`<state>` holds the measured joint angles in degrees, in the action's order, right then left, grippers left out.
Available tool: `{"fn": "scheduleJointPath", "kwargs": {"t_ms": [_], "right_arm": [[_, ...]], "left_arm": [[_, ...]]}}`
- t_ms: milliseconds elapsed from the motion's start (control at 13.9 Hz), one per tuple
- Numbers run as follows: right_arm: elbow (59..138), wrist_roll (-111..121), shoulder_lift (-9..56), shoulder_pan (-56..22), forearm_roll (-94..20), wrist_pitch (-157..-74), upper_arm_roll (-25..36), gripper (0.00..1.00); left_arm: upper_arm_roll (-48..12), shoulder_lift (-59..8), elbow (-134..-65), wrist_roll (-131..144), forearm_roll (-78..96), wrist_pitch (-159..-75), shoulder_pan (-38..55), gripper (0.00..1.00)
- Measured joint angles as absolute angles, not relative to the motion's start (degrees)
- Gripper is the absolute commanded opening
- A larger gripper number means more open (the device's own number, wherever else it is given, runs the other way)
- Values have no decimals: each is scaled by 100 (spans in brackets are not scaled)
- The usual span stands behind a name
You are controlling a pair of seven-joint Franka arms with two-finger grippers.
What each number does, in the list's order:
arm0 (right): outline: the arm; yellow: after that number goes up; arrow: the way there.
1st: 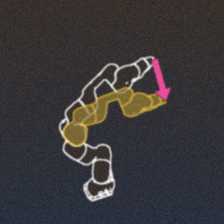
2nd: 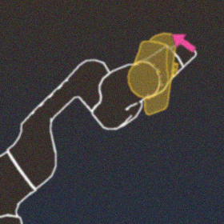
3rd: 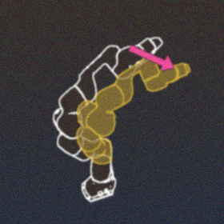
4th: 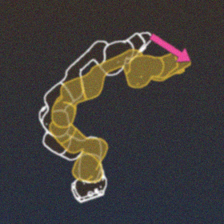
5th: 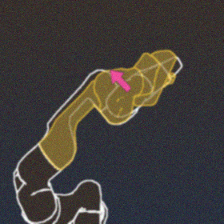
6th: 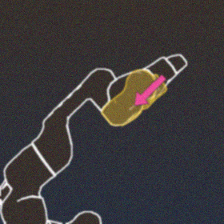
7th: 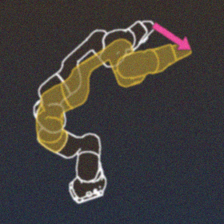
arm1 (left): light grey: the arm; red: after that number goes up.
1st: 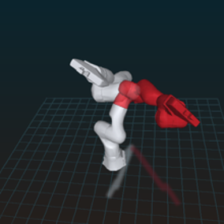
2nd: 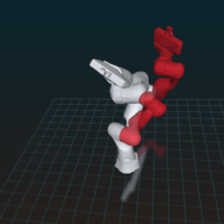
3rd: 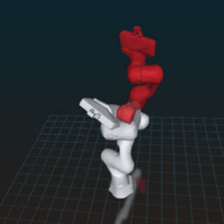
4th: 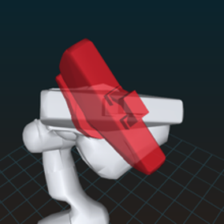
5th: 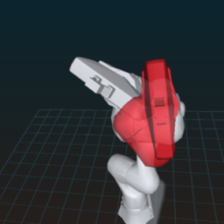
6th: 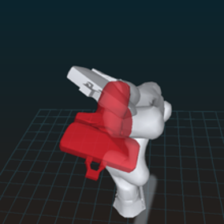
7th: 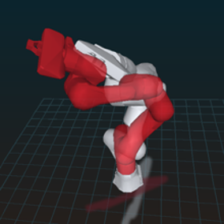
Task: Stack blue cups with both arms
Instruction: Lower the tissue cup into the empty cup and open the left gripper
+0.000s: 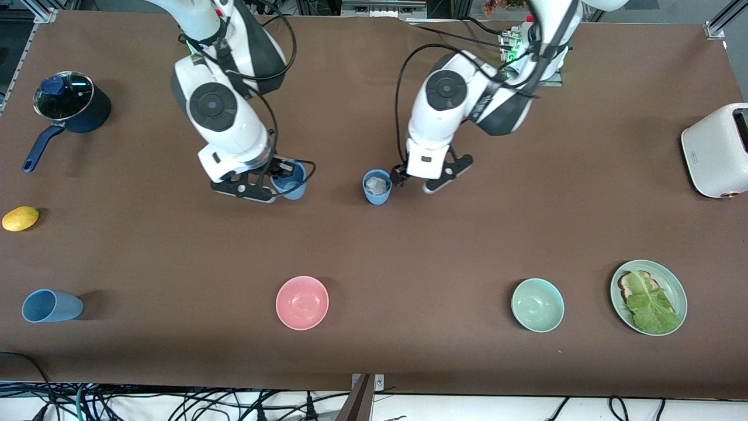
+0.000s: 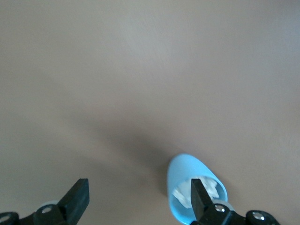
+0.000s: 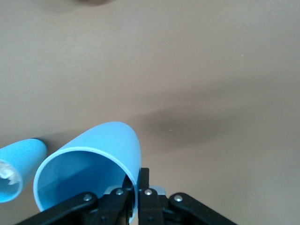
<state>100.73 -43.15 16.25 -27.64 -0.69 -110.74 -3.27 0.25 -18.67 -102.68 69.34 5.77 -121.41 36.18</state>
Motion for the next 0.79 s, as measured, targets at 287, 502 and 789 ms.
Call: {"fn": "scheduleJointPath", "kwargs": {"t_ms": [287,502,789], "right_arm": [[9801,-4953,1684,-3174,-70,-10945,-330,0],[9535,-5625,1856,-3579,-72,-10943,-337,0],[8861,-6476,2487,-4094,-72,-10951,-344,0]], "left_arm": [[38,-1498,-9808,5378,564,-11004,2720,96],[55,-1380,-9499,4042,562,-10386,2037,96],[66,-1336,-9148,2429,559,-9838,1193,96]]}}
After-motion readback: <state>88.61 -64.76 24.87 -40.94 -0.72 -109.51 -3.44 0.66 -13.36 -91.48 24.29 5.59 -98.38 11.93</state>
